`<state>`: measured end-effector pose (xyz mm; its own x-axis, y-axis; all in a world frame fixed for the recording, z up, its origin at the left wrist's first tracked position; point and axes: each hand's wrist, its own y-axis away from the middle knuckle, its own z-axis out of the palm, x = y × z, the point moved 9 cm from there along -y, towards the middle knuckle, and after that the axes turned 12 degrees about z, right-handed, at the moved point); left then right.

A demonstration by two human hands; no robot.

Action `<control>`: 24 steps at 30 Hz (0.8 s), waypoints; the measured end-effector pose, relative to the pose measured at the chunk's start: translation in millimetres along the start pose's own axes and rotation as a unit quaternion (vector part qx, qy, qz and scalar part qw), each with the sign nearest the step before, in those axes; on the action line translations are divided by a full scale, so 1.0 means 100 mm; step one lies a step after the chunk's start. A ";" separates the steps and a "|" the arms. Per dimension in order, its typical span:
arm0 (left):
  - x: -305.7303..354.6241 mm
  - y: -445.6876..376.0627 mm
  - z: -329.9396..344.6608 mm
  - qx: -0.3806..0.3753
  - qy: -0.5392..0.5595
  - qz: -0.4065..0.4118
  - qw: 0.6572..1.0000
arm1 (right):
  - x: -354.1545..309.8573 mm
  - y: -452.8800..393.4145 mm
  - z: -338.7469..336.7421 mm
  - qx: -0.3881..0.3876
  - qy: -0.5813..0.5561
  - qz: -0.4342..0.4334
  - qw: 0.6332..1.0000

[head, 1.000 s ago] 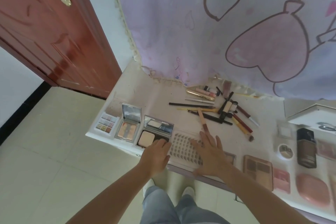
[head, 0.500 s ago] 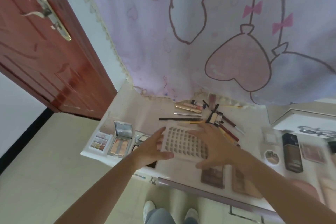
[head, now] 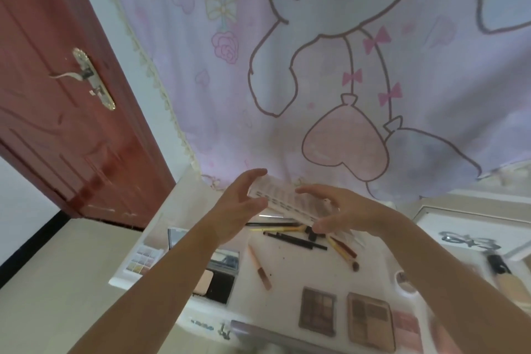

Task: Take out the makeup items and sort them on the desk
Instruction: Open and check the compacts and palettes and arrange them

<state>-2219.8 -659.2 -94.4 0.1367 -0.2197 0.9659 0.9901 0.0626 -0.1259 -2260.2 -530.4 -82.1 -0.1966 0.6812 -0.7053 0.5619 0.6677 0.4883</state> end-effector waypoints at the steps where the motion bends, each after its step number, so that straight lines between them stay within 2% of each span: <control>1: 0.02 -0.02 0.01 0.013 0.014 0.004 1.000 | 0.00 0.00 -0.01 0.001 -0.003 0.002 1.000; 7: 0.05 -0.05 0.01 0.077 0.028 0.021 0.996 | -0.07 -0.08 0.00 0.007 0.027 0.004 1.000; 11: 0.08 -0.06 0.01 0.071 0.035 0.023 0.997 | -0.14 -0.12 -0.05 -0.001 0.076 0.003 0.997; 15: -0.01 -0.02 0.02 0.053 0.071 0.021 0.996 | -0.16 -0.17 0.00 -0.048 0.108 -0.012 0.993; 19: -0.10 -0.01 0.01 0.046 0.119 0.018 0.992 | -0.13 -0.21 0.03 -0.090 0.065 -0.021 0.994; 24: -0.29 0.10 -0.14 0.031 0.228 -0.013 0.973 | 0.09 -0.43 0.02 -0.110 -0.118 0.010 0.987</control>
<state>-2213.7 -665.4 -127.1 0.1254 -0.6306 0.7659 0.9915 0.1062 -0.0748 -2284.2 -553.8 -110.3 0.0200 0.6227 -0.7822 0.3713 0.7218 0.5840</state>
